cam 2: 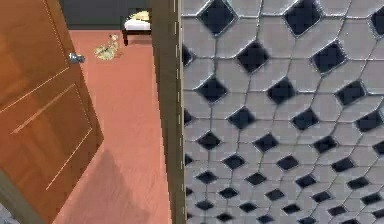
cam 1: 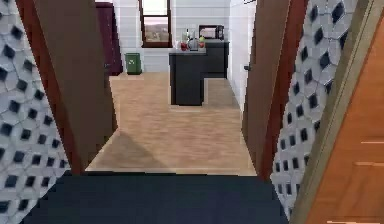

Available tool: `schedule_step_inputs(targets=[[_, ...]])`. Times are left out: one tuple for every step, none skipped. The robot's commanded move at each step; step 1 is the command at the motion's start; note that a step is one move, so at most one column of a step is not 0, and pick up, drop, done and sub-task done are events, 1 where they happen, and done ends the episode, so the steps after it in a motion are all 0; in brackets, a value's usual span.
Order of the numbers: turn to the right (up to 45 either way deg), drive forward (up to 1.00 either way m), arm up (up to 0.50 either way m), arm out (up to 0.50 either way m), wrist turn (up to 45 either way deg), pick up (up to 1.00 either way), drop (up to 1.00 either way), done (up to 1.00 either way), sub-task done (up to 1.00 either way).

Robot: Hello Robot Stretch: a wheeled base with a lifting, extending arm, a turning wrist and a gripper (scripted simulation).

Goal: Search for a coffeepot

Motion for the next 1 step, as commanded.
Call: schedule_step_inputs(targets=[[0.0,1.00,0.00,0.00,0.0,0.00,0.00,0.00,0.00]])
